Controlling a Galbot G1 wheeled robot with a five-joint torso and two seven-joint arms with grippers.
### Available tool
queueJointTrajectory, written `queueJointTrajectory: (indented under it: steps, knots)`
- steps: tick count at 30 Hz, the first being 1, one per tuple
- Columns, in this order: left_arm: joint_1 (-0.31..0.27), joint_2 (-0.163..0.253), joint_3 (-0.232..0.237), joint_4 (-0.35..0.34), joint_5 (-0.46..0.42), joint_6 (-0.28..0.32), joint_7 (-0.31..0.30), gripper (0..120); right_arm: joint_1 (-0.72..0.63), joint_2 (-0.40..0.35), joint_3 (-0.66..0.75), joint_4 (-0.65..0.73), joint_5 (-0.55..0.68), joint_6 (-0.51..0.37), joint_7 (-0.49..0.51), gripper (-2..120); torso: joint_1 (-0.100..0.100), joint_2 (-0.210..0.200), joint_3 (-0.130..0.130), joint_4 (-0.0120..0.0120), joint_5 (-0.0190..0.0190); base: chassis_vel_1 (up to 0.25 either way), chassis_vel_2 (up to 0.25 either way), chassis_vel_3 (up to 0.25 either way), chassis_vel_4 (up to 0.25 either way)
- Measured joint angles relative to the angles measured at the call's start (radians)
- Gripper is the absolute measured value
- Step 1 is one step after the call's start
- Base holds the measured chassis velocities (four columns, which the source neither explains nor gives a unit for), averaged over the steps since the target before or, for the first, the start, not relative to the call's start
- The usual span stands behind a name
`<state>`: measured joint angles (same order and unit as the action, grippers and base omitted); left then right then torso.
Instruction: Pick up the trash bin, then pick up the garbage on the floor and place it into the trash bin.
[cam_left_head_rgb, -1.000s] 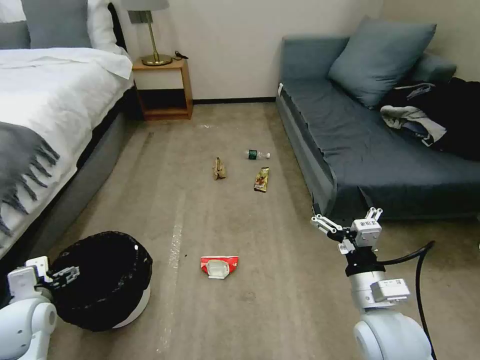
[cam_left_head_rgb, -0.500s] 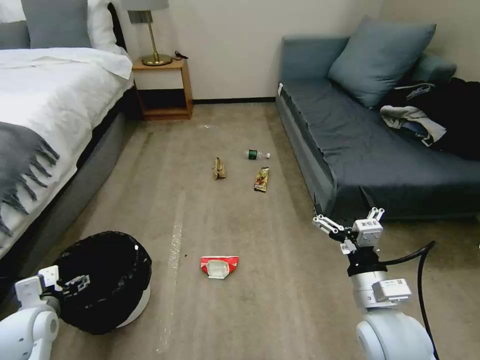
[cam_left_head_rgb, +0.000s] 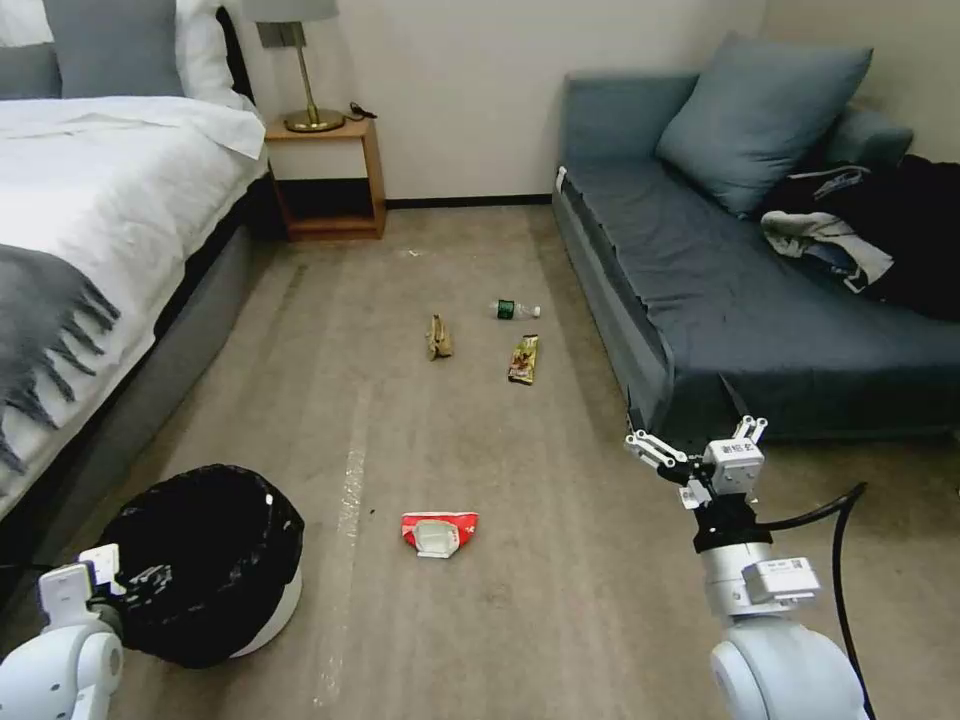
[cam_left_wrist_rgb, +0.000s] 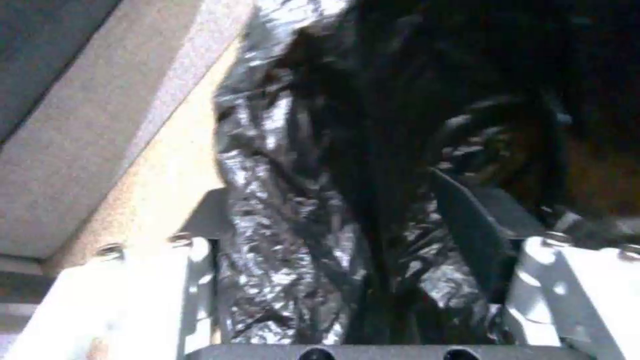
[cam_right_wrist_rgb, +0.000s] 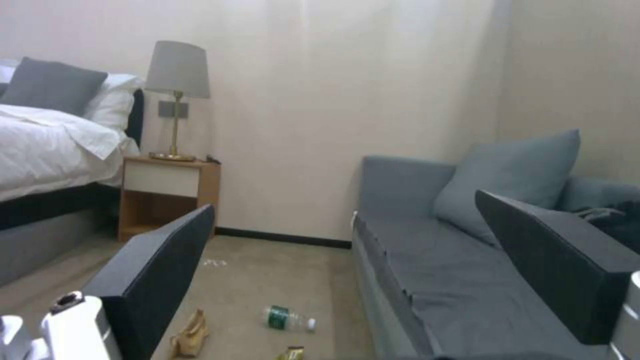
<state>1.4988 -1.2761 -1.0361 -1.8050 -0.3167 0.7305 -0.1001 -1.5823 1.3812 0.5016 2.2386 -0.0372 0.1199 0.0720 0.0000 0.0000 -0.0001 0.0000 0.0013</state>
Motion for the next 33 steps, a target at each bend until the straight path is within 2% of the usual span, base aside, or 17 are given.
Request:
queueJointTrajectory:
  steps: [2, 4, 8, 17, 20, 21, 24, 25, 27, 29, 31, 32, 33]
  knots:
    - [0.002, -0.001, -0.002, 0.002, 0.0, 0.0, -0.001, 51, 0.0, 0.001, -0.001, 0.001, 0.0, 0.001, 0.0, 100, 0.0, 0.0, 0.0, 0.0, -0.0004, 0.0, 0.0, 0.0, 0.0]
    - [0.003, -0.001, -0.003, 0.002, -0.001, 0.0, -0.001, 47, 0.0, 0.001, -0.001, 0.001, 0.0, 0.001, 0.0, 100, 0.0, 0.0, 0.0, 0.0001, -0.0008, 0.0, 0.0, 0.0, 0.0]
    - [0.005, -0.004, -0.004, -0.017, -0.03, 0.0, -0.01, 32, 0.0, 0.0, -0.002, 0.004, -0.001, 0.001, 0.002, 100, 0.0, 0.0, 0.0, -0.0001, -0.0013, 0.0, 0.0, 0.0, 0.0]
    - [0.012, -0.012, -0.007, -0.098, -0.118, 0.008, -0.023, 13, 0.003, -0.007, -0.002, 0.004, -0.002, 0.001, 0.013, 100, 0.0, 0.0, 0.0, 0.0, -0.0023, 0.0, 0.0, 0.0, 0.0]
    - [0.012, -0.013, -0.024, -0.147, -0.207, 0.008, -0.059, 5, 0.01, -0.01, -0.004, -0.007, -0.004, 0.008, 0.027, 100, 0.0, 0.0, 0.0, -0.0003, -0.0022, 0.0, 0.0, 0.0, 0.0]
    - [0.012, -0.013, -0.024, -0.147, -0.207, 0.008, -0.059, 5, 0.01, -0.01, -0.004, -0.007, -0.004, 0.008, 0.027, 100, 0.0, 0.0, 0.0, -0.0003, -0.0022, 0.0, 0.0, 0.0, 0.0]
    - [0.012, -0.016, -0.052, -0.217, -0.381, 0.008, -0.133, 4, 0.017, -0.017, -0.011, -0.03, -0.001, 0.039, 0.041, 100, 0.0, 0.0, 0.0, 0.0001, -0.0016, 0.0, 0.0, 0.0, 0.0]
    - [0.012, -0.016, -0.052, -0.217, -0.381, 0.008, -0.133, 4, 0.017, -0.017, -0.011, -0.03, -0.001, 0.039, 0.041, 100, 0.0, 0.0, 0.0, 0.0001, -0.0016, 0.0, 0.0, 0.0, 0.0]
    - [0.009, -0.021, -0.077, -0.29, -0.572, 0.005, -0.225, 4, 0.017, -0.02, -0.015, -0.043, 0.03, 0.053, 0.04, 100, 0.0, 0.0, 0.0, -0.0002, -0.001, 0.0, 0.0, 0.0, 0.0]
    - [0.009, -0.022, -0.079, -0.3, -0.591, 0.003, -0.236, 4, 0.016, -0.021, -0.015, -0.046, 0.04, 0.06, 0.037, 100, 0.0, 0.0, 0.0, -0.0002, -0.0009, 0.0, 0.0, 0.0, 0.0]
    - [0.012, -0.033, -0.09, -0.394, -0.791, -0.064, -0.337, 4, 0.008, -0.027, -0.029, -0.062, 0.108, 0.109, 0.015, 100, 0.0, 0.0, 0.0, -0.0001, -0.0013, 0.0, 0.0, 0.0, 0.0]
    - [0.013, -0.035, -0.093, -0.42, -0.847, -0.079, -0.371, 4, 0.003, -0.029, -0.031, -0.063, 0.114, 0.111, 0.0, 100, 0.0, 0.0, 0.0, -0.0002, -0.0012, 0.0, 0.0, 0.0, 0.0]
    - [0.013, -0.035, -0.093, -0.42, -0.847, -0.079, -0.371, 4, 0.003, -0.029, -0.031, -0.063, 0.114, 0.111, 0.0, 100, 0.0, 0.0, 0.0, -0.0002, -0.0012, 0.0, 0.0, 0.0, 0.0]
